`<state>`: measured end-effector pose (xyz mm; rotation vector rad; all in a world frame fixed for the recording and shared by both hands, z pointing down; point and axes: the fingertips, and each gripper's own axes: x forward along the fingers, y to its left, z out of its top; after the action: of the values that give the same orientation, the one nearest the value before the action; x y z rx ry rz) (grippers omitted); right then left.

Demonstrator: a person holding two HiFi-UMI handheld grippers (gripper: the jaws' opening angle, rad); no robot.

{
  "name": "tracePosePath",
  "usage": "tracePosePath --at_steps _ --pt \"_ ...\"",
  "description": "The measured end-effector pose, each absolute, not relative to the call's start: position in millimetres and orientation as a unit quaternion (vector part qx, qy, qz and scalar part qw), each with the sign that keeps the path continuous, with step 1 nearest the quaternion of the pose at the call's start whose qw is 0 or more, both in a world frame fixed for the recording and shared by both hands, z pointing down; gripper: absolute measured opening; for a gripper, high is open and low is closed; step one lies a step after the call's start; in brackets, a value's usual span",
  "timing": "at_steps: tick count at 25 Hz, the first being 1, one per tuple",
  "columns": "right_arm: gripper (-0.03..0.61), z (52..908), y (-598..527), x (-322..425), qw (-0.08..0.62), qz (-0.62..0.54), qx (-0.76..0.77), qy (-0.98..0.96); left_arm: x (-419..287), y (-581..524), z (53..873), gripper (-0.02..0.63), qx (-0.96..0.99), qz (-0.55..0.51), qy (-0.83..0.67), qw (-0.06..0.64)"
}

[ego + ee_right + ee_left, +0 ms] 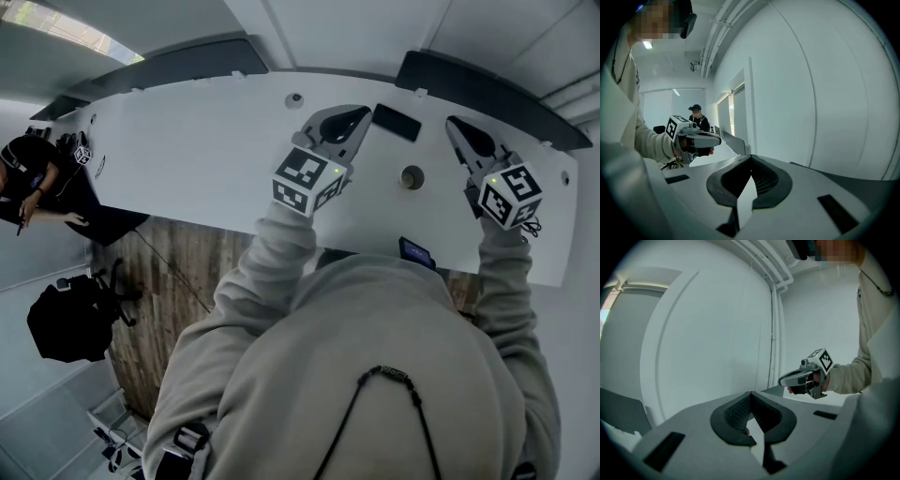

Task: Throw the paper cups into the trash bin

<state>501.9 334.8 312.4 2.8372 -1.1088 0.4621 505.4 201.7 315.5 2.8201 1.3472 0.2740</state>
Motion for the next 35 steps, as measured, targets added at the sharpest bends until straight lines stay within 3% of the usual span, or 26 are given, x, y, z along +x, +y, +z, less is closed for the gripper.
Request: tracePosePath --at_steps 32,35 --pt "0.017 524 329 450 0.052 0.357 0.854 -0.375 469 219 491 -0.002 0.865 0.247 0.426 0.095" --pt "0.076 544 324 443 0.044 0.376 0.844 -0.380 467 218 507 -0.002 0.862 0.260 0.422 0.101"
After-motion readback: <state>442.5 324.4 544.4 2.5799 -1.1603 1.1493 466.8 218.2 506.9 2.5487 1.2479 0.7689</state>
